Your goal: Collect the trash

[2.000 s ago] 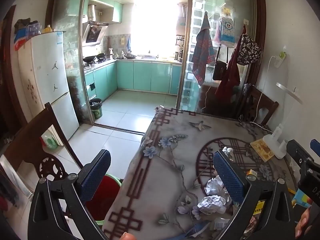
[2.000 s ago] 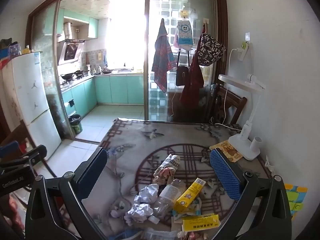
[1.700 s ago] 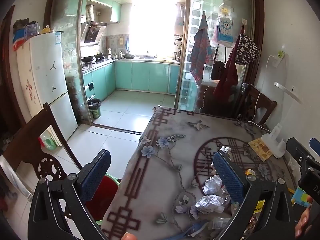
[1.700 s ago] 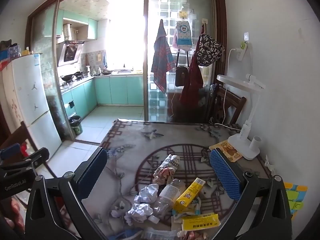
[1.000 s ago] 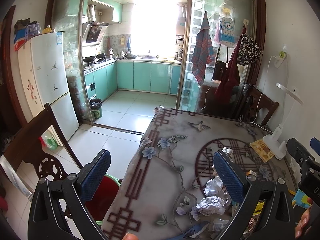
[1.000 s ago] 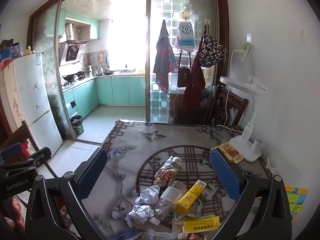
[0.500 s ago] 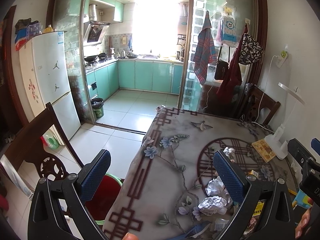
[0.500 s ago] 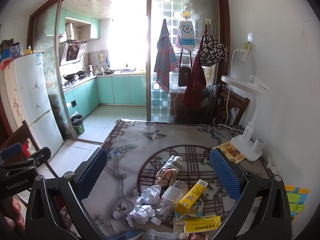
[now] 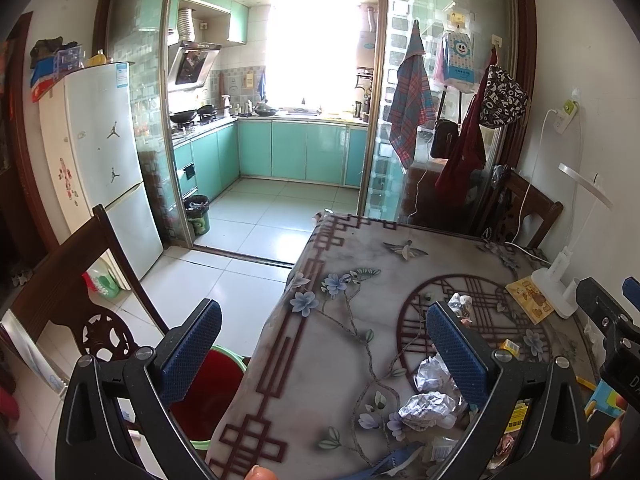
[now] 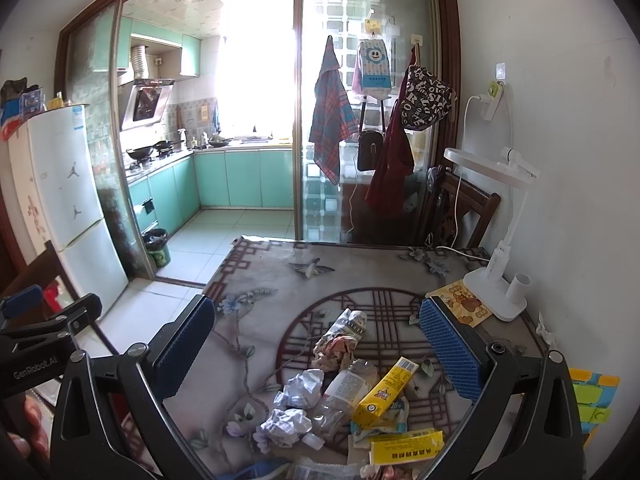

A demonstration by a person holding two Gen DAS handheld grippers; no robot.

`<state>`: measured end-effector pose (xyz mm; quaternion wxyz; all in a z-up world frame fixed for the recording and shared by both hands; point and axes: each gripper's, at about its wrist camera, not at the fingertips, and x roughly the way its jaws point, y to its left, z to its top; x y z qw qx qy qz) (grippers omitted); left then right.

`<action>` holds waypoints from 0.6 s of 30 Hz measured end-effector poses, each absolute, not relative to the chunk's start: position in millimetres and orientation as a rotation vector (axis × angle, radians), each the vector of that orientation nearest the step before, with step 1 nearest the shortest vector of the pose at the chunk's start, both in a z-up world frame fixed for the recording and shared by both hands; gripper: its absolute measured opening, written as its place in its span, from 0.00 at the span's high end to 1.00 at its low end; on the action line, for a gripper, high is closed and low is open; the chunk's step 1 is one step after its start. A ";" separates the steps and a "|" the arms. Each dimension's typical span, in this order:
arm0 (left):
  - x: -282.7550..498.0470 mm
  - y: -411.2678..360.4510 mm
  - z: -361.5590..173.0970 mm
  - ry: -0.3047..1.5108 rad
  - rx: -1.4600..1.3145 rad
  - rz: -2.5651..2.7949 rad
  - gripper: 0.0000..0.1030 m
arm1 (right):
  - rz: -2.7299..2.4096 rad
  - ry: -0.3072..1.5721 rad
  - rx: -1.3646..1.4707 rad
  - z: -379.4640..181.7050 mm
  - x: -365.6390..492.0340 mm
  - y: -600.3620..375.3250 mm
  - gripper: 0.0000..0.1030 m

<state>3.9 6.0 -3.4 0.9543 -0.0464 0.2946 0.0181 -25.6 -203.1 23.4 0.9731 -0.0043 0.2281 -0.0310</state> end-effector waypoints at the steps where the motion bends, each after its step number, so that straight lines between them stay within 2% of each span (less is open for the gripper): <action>1: 4.2 7.3 -3.4 0.599 -0.094 0.037 0.00 | -0.063 0.459 -0.009 23.4 -25.9 -203.5 0.00; 18: 3.9 5.6 -3.8 0.600 -0.092 0.037 0.00 | -0.055 0.469 -0.010 16.2 -29.0 -196.5 0.00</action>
